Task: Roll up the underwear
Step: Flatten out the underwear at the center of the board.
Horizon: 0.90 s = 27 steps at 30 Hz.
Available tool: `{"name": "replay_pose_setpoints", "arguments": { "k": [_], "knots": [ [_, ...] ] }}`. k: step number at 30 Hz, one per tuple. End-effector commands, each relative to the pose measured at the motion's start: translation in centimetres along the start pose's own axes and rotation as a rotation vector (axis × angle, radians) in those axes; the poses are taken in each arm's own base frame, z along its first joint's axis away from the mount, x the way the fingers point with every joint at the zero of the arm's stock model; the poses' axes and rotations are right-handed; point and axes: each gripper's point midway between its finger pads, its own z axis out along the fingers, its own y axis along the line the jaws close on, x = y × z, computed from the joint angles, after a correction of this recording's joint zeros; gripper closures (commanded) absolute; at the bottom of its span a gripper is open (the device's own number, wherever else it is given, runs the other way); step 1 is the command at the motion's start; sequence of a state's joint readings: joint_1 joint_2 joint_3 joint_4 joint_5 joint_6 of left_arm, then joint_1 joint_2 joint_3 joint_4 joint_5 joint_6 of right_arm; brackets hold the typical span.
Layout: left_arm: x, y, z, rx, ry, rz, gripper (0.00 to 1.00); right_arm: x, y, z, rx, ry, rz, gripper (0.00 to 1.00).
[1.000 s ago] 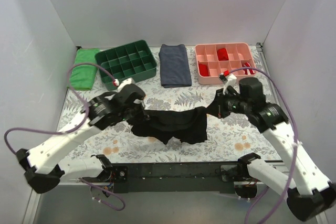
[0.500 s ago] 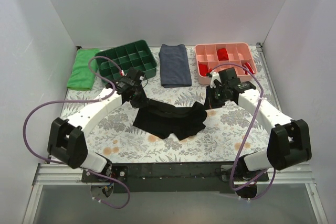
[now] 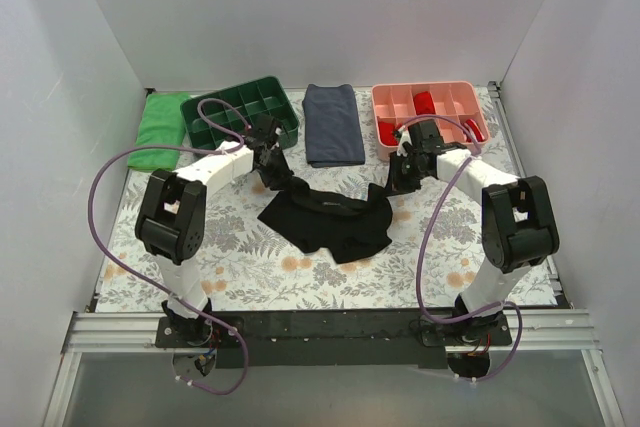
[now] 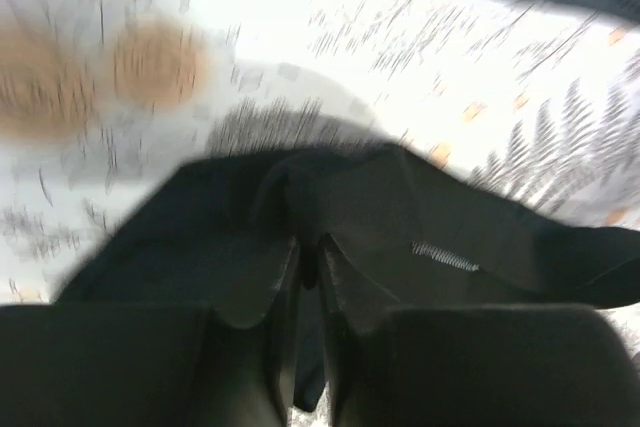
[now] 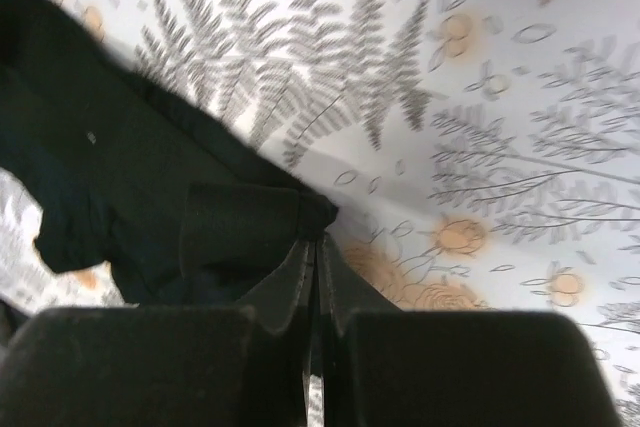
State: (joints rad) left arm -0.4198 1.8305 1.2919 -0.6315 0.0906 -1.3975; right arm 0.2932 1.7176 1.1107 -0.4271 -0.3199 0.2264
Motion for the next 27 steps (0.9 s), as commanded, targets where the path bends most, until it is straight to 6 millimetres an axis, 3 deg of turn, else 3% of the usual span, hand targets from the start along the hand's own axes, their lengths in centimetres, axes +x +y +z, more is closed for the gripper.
{"name": "replay_pose_setpoints", "arguments": {
  "k": [1,2,3,6,7,9,11,12,13,15,16,19,22,25,26,27],
  "knots": [
    [-5.5,-3.5,-2.3,0.149,-0.130,0.019,0.62,-5.2,-1.8,-1.6,0.151,-0.199,0.054,0.88],
    [-6.2,-4.0,-2.8,0.176,-0.142,0.025,0.44,-5.2,-1.9,-1.9,0.163,-0.210,0.065,0.81],
    [-6.6,-3.9,-3.2,0.174,-0.153,0.023,0.33,-4.9,-2.0,-2.0,0.167,-0.212,0.070,0.53],
    [-6.9,-3.3,-4.6,0.150,-0.202,0.017,0.15,-3.6,-2.1,-2.6,0.171,-0.211,0.068,0.35],
    [-6.7,-2.9,-4.9,0.144,-0.209,0.010,0.12,-3.7,-1.8,-3.6,0.170,-0.242,0.062,0.34],
    [-5.7,-1.8,-5.0,0.131,-0.205,-0.003,0.10,-1.8,-2.2,-3.7,0.182,-0.233,0.076,0.34],
    [-5.0,-1.8,-6.7,0.162,-0.221,-0.004,0.10,-1.2,-0.7,-5.2,0.113,-0.281,0.056,0.34],
    [-3.9,-0.9,-6.6,0.151,-0.208,-0.005,0.10,0.5,-0.6,-5.0,0.086,-0.261,0.059,0.36],
    [-3.3,-1.5,-8.4,0.206,-0.223,0.009,0.10,0.9,1.4,-6.3,-0.002,-0.289,0.029,0.38],
    [-1.6,-0.9,-9.1,0.236,-0.210,0.009,0.10,2.1,2.6,-6.9,-0.067,-0.301,0.042,0.43],
    [-1.1,-1.1,-10.6,0.273,-0.235,0.014,0.10,3.4,3.3,-7.3,-0.114,-0.299,0.039,0.45],
    [1.3,0.6,-10.2,0.268,-0.217,-0.010,0.06,5.4,3.7,-7.4,-0.154,-0.293,0.067,0.46],
    [1.9,1.3,-10.2,0.280,-0.242,0.013,0.04,5.7,2.5,-7.3,-0.093,-0.314,0.055,0.40],
    [0.7,0.9,-9.7,0.274,-0.273,0.111,0.02,5.1,2.5,-7.0,-0.091,-0.291,0.020,0.36],
    [-0.4,0.3,-10.1,0.272,-0.298,0.145,0.02,3.8,3.1,-7.5,-0.102,-0.304,-0.018,0.36],
    [-1.0,0.6,-8.9,0.227,-0.289,0.200,0.02,3.5,3.2,-7.4,-0.101,-0.286,-0.030,0.35]
  ]
}}
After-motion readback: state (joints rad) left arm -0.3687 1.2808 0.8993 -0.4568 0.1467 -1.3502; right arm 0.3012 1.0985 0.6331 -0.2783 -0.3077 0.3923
